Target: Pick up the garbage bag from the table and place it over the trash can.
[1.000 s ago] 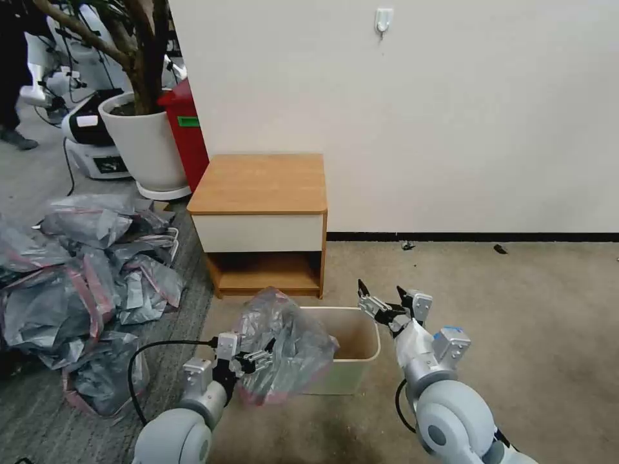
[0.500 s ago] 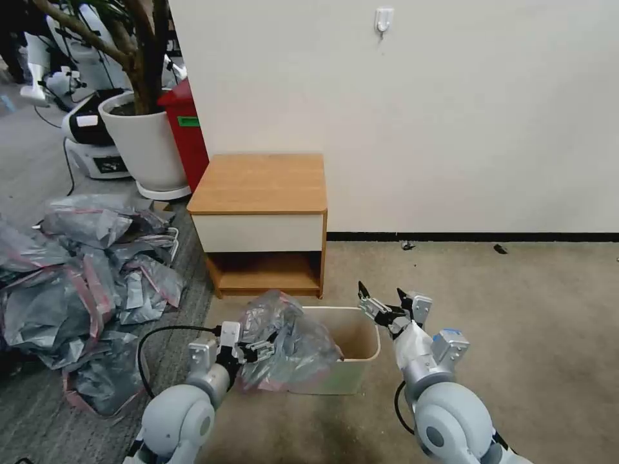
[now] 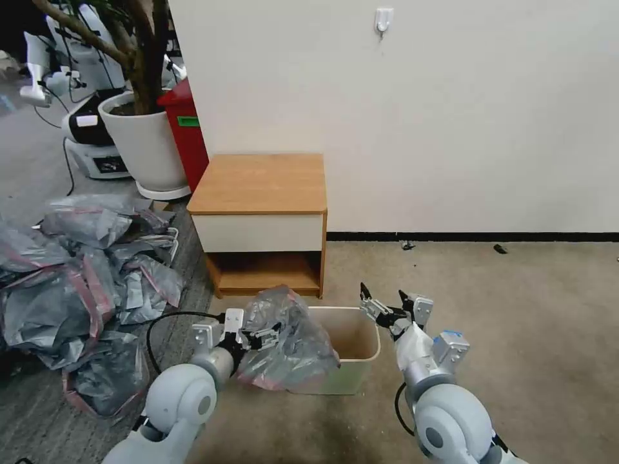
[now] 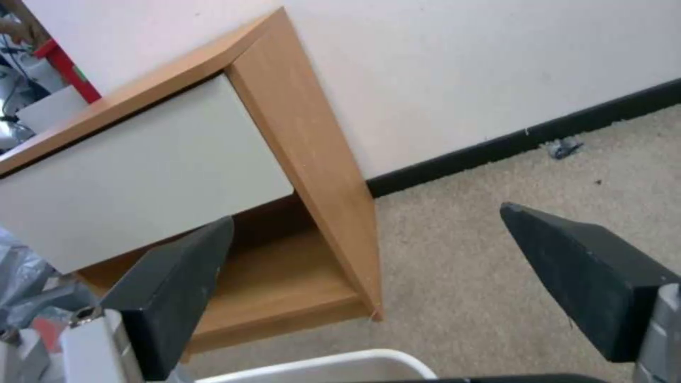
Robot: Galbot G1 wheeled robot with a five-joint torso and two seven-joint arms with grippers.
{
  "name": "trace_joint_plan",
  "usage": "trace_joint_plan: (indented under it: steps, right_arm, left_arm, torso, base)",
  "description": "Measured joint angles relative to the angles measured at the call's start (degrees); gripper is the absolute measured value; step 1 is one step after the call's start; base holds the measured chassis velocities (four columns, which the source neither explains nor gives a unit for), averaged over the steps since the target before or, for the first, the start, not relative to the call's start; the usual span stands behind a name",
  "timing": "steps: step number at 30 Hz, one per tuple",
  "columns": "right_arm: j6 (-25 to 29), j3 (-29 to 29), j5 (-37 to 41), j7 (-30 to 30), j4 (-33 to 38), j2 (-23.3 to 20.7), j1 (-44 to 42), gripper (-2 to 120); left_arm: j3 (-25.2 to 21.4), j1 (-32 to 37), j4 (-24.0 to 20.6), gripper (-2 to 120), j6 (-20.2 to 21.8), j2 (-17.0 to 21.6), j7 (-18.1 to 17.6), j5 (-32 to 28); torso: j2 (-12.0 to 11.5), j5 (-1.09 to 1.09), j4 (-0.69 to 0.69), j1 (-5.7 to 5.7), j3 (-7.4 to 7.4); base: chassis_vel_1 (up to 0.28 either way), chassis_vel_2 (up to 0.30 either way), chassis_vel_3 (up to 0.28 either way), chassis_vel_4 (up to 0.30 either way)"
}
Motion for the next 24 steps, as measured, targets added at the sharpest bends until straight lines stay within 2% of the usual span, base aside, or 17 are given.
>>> trace_joint_plan:
  steps: [4, 9, 18, 24]
  right_arm:
    - [0.29, 0.36, -0.23, -0.02, 0.07, 0.32, -0.46, 97]
    - [0.53, 0.45, -0.46, -0.03, 0.07, 0.49, -0.85, 97]
    - [0.8, 1.38, -0.54, -0.05, 0.04, 0.4, -1.29, 97]
    - [0.95, 1.54, -0.53, -0.06, -0.13, 0.53, -1.48, 97]
  left_arm:
    - [-1.5, 1.59, -1.44, 100, 0.29, 2.36, 0.18, -1.11]
    - [-1.32, 1.11, -0.45, 100, 0.29, 2.51, 0.18, -0.14]
    - [3.61, -3.38, 3.91, 100, 0.2, 2.11, -2.25, 0.98]
    - [5.71, -4.68, 4.58, 100, 0.16, 3.24, -3.37, 0.62]
  torso:
    - [0.0, 0.01, 0.0, 0.0, 0.0]
    - [0.0, 0.01, 0.0, 0.0, 0.0]
    - [0.0, 0.0, 0.0, 0.0, 0.0]
    - [0.0, 0.01, 0.0, 0.0, 0.0]
  base:
    - [0.0, 0.0, 0.0, 0.0]
    - [0.0, 0.0, 0.0, 0.0]
    - [0.0, 0.0, 0.0, 0.0]
    - [0.0, 0.0, 0.0, 0.0]
